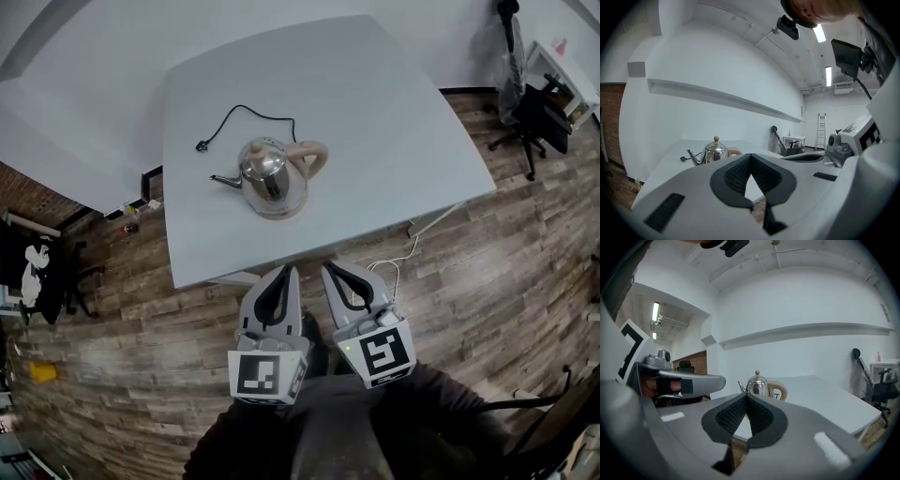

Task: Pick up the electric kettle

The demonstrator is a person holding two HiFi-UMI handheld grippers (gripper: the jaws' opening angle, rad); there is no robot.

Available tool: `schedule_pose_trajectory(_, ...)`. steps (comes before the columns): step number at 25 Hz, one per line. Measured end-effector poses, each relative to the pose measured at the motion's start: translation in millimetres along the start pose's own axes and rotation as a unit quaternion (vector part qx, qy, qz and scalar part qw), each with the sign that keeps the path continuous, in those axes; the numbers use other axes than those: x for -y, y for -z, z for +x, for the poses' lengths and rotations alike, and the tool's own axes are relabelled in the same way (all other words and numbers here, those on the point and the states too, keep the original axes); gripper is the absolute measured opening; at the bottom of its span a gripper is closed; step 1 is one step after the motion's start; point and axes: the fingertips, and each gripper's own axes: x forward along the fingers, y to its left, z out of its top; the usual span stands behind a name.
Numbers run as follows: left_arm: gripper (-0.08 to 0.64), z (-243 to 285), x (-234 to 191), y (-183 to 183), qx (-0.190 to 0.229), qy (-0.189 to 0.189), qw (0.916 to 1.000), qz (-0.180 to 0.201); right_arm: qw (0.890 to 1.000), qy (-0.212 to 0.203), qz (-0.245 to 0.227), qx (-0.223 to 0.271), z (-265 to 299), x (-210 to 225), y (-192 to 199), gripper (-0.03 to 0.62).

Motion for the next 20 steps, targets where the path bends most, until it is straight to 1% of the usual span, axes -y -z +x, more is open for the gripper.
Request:
schedule_pose_trajectory(2,-0.002,5,-6,-3,0.005,0.008,0.9999,0.005,1.0,0.002,-0.003,-0.005,9,0,0,0.002)
schedule_pose_trajectory(5,-0.002,8,-13,-2,-0.006,0.022,0.9996,0.018,1.0,0.009,-0.007,-0.015,20,0,2,0.002)
schedule_pose_trajectory(7,-0.002,9,-20,0,-0.009,0.024,0.9994,0.021,1.0,0.013,-0.009,-0.022,28,-1,4,0.002)
schedule_pose_trajectory(12,-0.002,11,-40,4,-0.011,0.035,0.9992,0.014,0.999,0.028,-0.015,-0.028,47,-4,0,0.002)
schedule_pose_trajectory(17,-0.002,20,-43,0,-0.002,0.058,0.9983,0.004,0.999,0.035,-0.019,-0.032,65,-8,-8,0.002)
schedule_pose_trajectory(20,-0.002,20,-49,-2,0.003,0.067,0.9978,-0.001,0.998,0.036,-0.029,-0.033,73,-15,-12,0.002)
